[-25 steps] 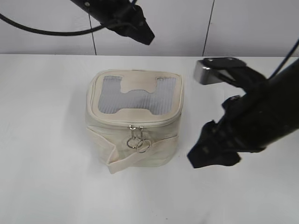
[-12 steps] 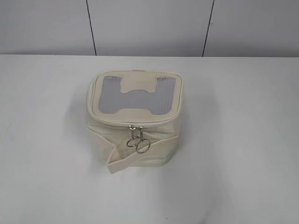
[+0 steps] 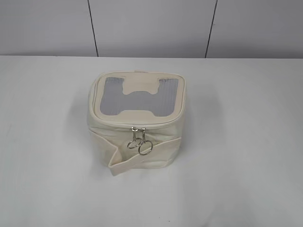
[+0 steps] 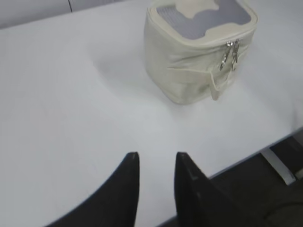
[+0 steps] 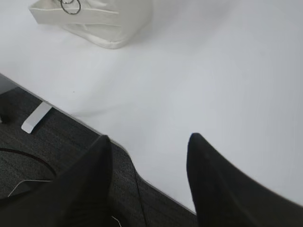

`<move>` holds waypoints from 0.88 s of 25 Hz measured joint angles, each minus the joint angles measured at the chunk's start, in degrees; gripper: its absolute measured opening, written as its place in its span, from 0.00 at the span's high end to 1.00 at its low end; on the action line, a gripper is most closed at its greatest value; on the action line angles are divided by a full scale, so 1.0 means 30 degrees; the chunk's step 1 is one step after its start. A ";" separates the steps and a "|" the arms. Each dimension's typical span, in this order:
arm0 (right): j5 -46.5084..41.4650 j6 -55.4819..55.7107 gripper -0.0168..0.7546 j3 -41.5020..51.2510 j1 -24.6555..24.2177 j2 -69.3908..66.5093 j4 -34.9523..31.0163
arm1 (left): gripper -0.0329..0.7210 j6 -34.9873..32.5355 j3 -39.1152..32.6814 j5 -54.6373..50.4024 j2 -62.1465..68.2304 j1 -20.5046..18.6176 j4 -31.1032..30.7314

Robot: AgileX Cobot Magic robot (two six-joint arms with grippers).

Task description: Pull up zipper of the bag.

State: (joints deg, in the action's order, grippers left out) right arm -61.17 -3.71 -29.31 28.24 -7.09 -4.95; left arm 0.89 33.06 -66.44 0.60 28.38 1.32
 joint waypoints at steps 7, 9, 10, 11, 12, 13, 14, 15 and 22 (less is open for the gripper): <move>0.0300 0.0122 0.53 0.0148 0.0000 0.0793 0.0086 | 0.70 0.0000 -0.0747 0.1834 -0.0147 0.0000 -0.0337; 0.0315 0.0122 0.55 0.0148 0.0000 0.0793 0.0086 | 0.71 0.0000 -0.0789 0.1939 -0.0173 0.0000 -0.0438; 0.0315 0.0122 0.55 0.0148 0.0000 0.0793 0.0086 | 0.71 0.0000 -0.0789 0.1982 -0.0216 0.0000 -0.0438; 0.0315 0.0139 0.55 0.0148 0.0000 0.0793 0.0094 | 0.71 0.0000 -0.0789 0.1986 -0.0282 0.0000 -0.0438; 0.0315 0.0116 0.56 0.0148 0.0000 0.0793 0.0158 | 0.71 0.0000 -0.0789 0.1986 -0.0299 0.0000 -0.0438; 0.0315 0.0026 0.56 0.0148 0.0000 0.0793 0.0294 | 0.71 0.0000 -0.0789 0.1986 -0.0320 0.0000 -0.0438; 0.0315 -0.0087 0.56 0.0148 0.0000 0.0793 0.0445 | 0.71 0.0000 -0.0789 0.1986 -0.0320 0.0000 -0.0438; 0.0315 -0.0090 0.56 0.0148 0.0000 0.0793 0.0657 | 0.71 0.0000 -0.0789 0.1986 -0.0320 0.0000 -0.0438; 0.0315 -0.0090 0.56 0.0148 0.0000 0.0793 0.1029 | 0.71 0.0000 -0.0789 0.1986 -0.0320 0.0000 -0.0438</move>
State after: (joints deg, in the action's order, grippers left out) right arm -60.22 -3.98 -28.87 28.24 -4.71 -1.87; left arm 0.89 30.70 -60.48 -0.36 28.38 0.00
